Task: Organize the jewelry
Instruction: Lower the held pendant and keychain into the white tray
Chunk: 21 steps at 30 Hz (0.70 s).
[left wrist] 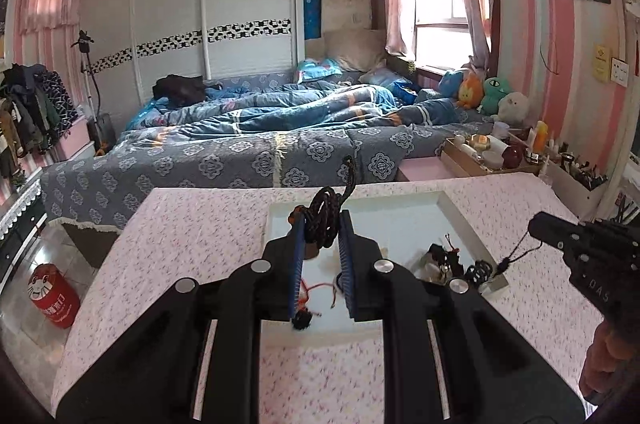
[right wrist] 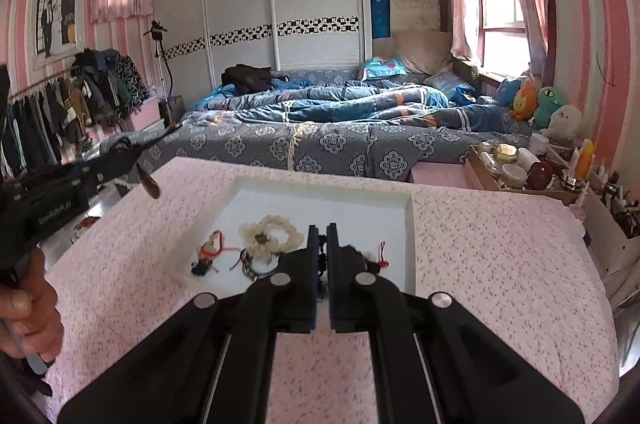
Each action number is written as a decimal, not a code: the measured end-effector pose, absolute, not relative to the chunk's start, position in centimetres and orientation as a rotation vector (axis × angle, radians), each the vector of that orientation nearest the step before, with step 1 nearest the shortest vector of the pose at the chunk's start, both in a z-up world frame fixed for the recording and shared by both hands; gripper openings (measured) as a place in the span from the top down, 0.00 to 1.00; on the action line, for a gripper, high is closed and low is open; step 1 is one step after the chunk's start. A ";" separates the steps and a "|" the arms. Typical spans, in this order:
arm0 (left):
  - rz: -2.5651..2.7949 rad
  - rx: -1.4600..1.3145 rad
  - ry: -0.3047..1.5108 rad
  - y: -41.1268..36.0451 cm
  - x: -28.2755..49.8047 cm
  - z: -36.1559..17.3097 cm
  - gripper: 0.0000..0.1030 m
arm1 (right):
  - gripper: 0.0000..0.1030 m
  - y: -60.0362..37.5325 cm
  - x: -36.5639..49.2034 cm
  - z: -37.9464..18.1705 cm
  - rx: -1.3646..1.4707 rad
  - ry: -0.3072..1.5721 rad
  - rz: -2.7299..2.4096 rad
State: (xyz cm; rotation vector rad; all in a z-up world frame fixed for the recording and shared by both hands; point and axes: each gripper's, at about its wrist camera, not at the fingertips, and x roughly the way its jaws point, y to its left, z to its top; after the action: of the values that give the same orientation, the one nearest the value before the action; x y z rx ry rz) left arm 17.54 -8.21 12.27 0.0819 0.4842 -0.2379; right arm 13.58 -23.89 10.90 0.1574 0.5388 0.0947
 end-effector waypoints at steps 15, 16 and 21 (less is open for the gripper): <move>-0.331 0.053 0.571 -11.3 23.4 5.5 0.85 | 0.97 -23.9 20.4 7.3 0.188 0.594 0.132; -0.326 0.048 0.584 -11.1 23.6 4.9 0.85 | 0.97 -23.8 20.4 6.9 0.186 0.598 0.138; -0.310 0.034 0.620 -10.9 24.3 2.5 0.84 | 0.97 -23.4 20.1 5.2 0.189 0.613 0.162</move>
State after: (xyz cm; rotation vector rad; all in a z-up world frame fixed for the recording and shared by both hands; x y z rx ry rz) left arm 24.28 -10.89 2.51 0.0343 0.6204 -0.3097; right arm 20.13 -23.39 5.23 0.1888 0.6135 0.1620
